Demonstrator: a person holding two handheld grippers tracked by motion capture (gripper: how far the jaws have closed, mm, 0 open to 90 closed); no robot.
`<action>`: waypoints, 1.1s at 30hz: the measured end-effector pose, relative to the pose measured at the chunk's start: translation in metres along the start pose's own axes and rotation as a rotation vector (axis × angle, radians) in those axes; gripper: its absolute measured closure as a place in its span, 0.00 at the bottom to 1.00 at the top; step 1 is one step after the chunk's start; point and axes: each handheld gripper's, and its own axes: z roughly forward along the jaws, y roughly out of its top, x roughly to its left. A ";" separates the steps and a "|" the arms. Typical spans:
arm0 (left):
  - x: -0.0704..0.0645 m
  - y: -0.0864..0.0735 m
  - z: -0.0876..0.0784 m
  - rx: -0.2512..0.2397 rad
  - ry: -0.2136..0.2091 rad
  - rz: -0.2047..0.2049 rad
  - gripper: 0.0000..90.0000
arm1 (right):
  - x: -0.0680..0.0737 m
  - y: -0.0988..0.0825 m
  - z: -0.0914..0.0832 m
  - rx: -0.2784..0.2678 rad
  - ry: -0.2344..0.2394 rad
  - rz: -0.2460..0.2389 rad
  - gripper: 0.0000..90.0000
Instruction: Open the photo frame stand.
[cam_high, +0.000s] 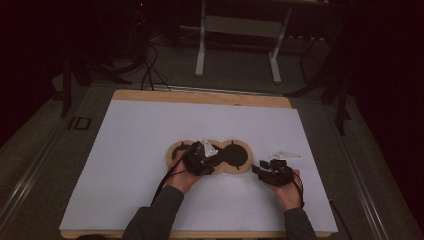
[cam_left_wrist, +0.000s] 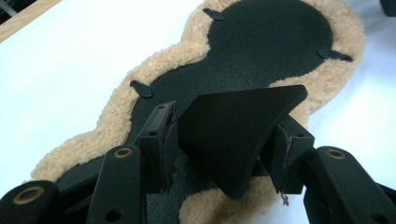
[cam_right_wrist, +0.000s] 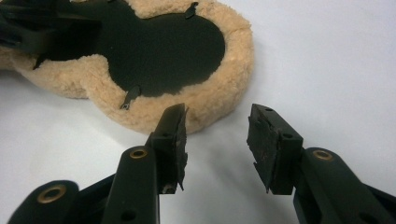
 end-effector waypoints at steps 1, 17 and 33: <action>0.000 0.000 0.001 0.000 0.001 0.001 0.55 | 0.000 0.000 0.000 -0.001 0.000 0.001 0.63; -0.002 0.010 0.005 0.016 0.002 0.050 0.63 | -0.001 0.000 0.000 -0.003 0.002 0.005 0.62; 0.002 0.017 -0.001 0.004 0.028 0.049 0.77 | -0.001 0.000 -0.002 -0.010 0.003 0.008 0.62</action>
